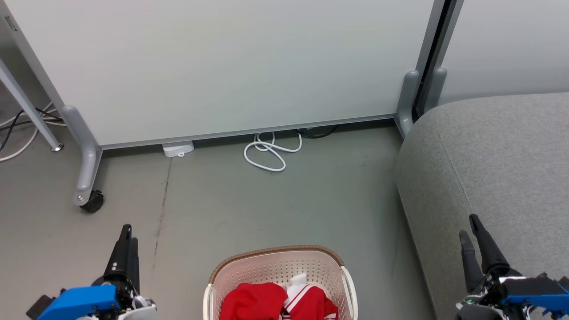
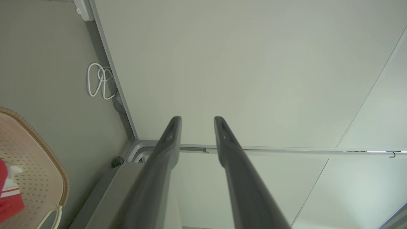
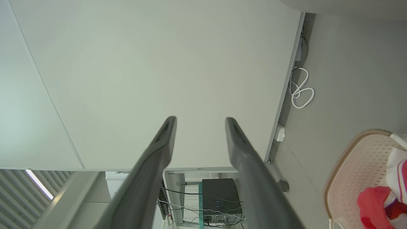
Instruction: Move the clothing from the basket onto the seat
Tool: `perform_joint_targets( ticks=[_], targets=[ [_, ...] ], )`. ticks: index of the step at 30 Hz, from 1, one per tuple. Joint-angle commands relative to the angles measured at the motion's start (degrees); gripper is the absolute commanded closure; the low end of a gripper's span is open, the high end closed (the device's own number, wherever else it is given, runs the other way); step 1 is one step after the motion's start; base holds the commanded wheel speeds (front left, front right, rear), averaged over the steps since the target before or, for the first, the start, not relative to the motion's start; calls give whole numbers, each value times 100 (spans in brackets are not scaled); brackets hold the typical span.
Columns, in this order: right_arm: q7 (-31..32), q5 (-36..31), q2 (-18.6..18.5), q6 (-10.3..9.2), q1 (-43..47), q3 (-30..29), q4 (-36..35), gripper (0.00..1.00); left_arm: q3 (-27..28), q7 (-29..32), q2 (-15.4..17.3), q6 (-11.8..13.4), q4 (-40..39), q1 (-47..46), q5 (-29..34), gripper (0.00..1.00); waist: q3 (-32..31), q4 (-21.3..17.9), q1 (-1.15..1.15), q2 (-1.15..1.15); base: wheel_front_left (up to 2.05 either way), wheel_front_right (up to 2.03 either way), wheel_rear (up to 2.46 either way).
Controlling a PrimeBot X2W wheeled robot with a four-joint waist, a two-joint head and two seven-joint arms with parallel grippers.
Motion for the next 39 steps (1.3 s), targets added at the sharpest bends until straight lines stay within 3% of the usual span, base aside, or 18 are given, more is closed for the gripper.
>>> perform_joint_targets(
  ticks=[1,8,14,24,39],
  targets=[
    [-6,0,-1,0,-2,6,-6,0,-5,-5,0,0,-2,-2,1,0,0,0,0,0,0,0,0],
    [-185,-99,2,0,46,182,7,0,-137,-181,-11,0,1,60,78,0,1,-2,0,0,0,0,0],
    [-351,-665,-2,2,14,272,20,0,-209,-347,-5,23,-36,38,445,0,5,-3,0,0,0,0,0],
    [-629,-2288,-10,4,-16,334,-76,0,-436,-628,6,138,-132,19,1838,0,23,4,0,0,0,0,0],
    [-959,-3870,-21,7,2,467,-195,0,-710,-955,71,185,-243,12,3747,0,32,23,0,0,0,0,0]
  ],
)
